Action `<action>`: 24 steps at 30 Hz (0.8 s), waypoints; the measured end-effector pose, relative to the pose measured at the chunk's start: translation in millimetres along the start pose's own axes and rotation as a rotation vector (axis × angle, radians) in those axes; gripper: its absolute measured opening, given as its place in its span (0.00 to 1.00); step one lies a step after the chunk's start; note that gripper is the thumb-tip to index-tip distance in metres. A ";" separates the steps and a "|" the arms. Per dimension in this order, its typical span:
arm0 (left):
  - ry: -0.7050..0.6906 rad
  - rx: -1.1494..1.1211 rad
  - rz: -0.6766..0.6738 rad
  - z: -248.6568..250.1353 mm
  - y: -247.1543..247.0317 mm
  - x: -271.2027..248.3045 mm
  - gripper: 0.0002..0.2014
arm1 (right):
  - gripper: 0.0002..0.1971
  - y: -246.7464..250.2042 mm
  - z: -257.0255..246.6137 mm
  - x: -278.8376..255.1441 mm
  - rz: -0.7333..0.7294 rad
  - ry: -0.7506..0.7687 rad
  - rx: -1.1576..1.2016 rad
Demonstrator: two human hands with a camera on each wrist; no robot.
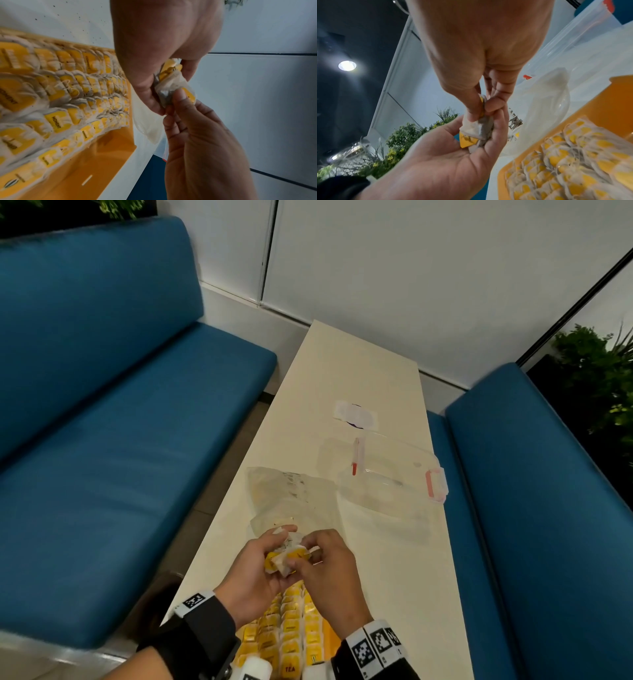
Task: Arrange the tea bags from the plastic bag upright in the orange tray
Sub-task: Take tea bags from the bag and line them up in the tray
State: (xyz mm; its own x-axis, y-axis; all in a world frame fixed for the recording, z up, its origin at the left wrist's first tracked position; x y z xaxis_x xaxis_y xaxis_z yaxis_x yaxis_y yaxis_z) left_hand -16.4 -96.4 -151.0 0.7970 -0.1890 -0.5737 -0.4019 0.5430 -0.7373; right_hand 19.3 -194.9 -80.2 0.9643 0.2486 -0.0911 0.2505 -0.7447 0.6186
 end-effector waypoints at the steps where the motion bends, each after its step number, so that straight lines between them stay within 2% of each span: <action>1: 0.003 -0.012 -0.005 0.1 0.8 0.5 0.16 | 0.09 0.2 0.7 0.6 0.000 -0.002 0.026; 6: -0.020 -0.030 -0.047 1.8 0.0 1.9 0.16 | 0.09 2.9 7.8 4.2 0.005 -0.016 0.116; 12: -0.001 -0.056 -0.061 -0.9 5.9 4.1 0.17 | 0.11 11.5 -4.2 2.5 -0.010 0.092 0.122; 16: -0.039 -0.028 -0.037 3.9 11.1 5.5 0.21 | 0.11 16.2 -0.8 2.1 -0.057 0.002 0.258; 20: -0.039 -0.013 -0.109 5.2 5.4 2.0 0.20 | 0.06 22.4 5.7 5.8 -0.089 -0.070 0.274; 24: -0.012 0.014 -0.176 0.1 -4.2 -4.4 0.22 | 0.04 24.6 9.9 8.5 -0.091 -0.107 0.258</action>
State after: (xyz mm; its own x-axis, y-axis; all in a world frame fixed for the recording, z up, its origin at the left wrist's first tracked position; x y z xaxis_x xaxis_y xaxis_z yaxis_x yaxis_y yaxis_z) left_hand -18.2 -97.8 -145.4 0.8600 -0.2721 -0.4318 -0.2497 0.5135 -0.8210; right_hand 34.5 -217.2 -73.5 0.9370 0.2651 -0.2276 0.3368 -0.8586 0.3864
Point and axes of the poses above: each hand's wrist, its own x-axis towards the middle knuckle, its own y-axis out of the back of the hand, z = x × y, the point moved 9 cm from there along x, towards the middle knuckle
